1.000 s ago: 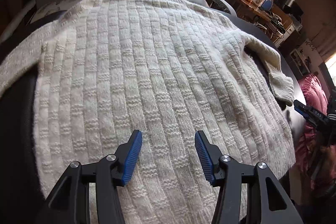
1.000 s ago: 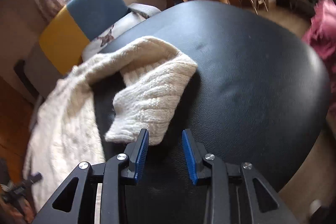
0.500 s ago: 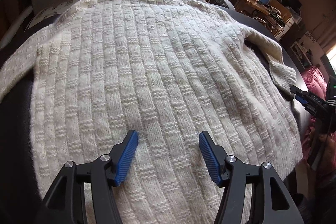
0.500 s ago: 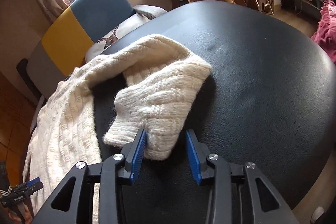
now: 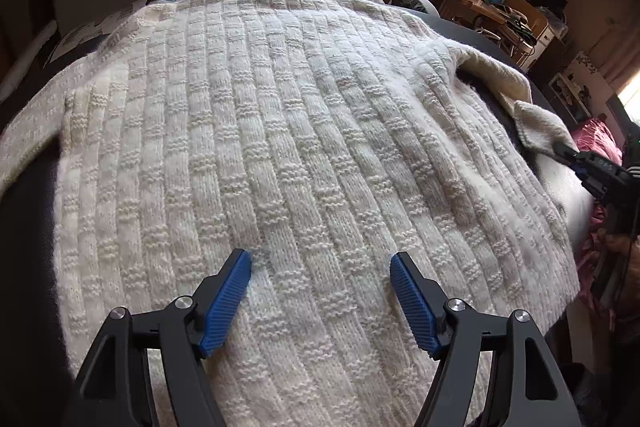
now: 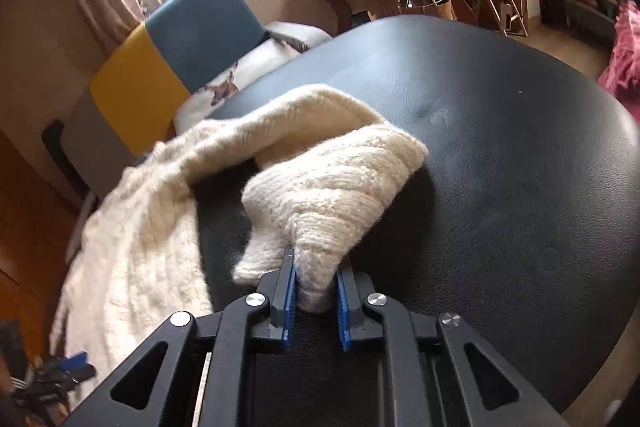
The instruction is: Fold clothes
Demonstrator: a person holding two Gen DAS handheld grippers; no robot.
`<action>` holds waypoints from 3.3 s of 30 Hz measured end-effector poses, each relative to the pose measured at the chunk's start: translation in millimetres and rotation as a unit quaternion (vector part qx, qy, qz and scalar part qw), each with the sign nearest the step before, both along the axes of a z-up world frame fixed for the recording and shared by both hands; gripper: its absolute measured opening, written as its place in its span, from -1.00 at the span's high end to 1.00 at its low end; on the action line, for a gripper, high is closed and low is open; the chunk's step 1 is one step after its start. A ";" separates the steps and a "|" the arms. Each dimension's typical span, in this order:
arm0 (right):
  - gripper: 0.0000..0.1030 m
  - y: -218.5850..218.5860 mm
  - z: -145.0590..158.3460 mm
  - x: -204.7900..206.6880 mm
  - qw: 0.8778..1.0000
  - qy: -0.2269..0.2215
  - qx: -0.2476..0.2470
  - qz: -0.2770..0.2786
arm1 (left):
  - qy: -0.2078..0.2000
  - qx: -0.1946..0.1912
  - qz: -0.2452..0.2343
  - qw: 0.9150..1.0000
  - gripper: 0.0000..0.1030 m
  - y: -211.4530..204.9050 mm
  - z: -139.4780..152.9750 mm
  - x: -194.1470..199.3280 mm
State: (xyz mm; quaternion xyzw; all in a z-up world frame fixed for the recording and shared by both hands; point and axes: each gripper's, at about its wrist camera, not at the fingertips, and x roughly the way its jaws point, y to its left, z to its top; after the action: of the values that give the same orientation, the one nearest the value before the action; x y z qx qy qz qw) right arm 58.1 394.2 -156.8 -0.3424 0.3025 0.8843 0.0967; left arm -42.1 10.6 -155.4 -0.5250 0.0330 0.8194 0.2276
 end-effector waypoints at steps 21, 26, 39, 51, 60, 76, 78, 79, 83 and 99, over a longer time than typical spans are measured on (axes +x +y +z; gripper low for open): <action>0.22 38.9 38.2 92.7 0.978 -0.066 0.184 -0.067 | -0.011 -0.025 -0.016 1.000 -0.49 2.9 -2.7 -6.9; 0.22 -37.3 32.3 59.9 0.903 -0.117 0.411 0.037 | -0.005 -0.039 -0.016 0.999 -0.54 8.9 -4.7 -4.5; 0.26 -4.4 -8.4 6.7 0.937 -0.105 0.325 0.069 | 0.003 -0.062 -0.011 0.998 -0.65 20.2 -9.9 -2.3; 0.91 84.3 41.3 51.6 0.990 -0.024 0.121 -0.070 | -0.001 -0.061 -0.014 0.998 -0.79 23.9 -9.8 -5.0; 0.91 154.7 -9.1 112.0 0.978 -0.045 -0.012 -0.205 | -0.004 -0.060 -0.013 0.998 -0.79 5.0 -5.5 -4.9; 0.52 72.8 42.0 25.3 0.976 -0.094 0.196 -0.003 | 0.115 -0.005 -0.123 0.986 -0.39 109.9 104.3 -116.0; 0.52 71.6 26.5 -1.2 0.970 -0.139 0.201 0.008 | 0.101 -0.004 -0.151 0.983 -0.14 144.9 101.9 -144.8; 0.52 74.5 19.6 -9.4 0.969 -0.151 0.194 0.007 | 0.096 -0.006 -0.163 0.982 0.09 160.0 101.8 -155.3; 0.52 91.3 0.4 -22.9 0.966 -0.183 0.181 -0.012 | 0.092 -0.047 -0.208 0.973 0.45 214.7 87.4 -185.5; 0.51 93.9 -4.7 -24.0 0.965 -0.180 0.190 -0.005 | -0.008 -0.118 -0.226 0.967 0.78 289.9 2.5 -265.5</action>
State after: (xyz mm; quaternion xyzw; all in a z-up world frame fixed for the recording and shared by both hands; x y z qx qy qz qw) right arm 34.1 488.2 -161.5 -0.4693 0.1080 0.8490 0.2177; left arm -307.5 300.6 -152.9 -0.5334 0.2452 0.7330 0.3435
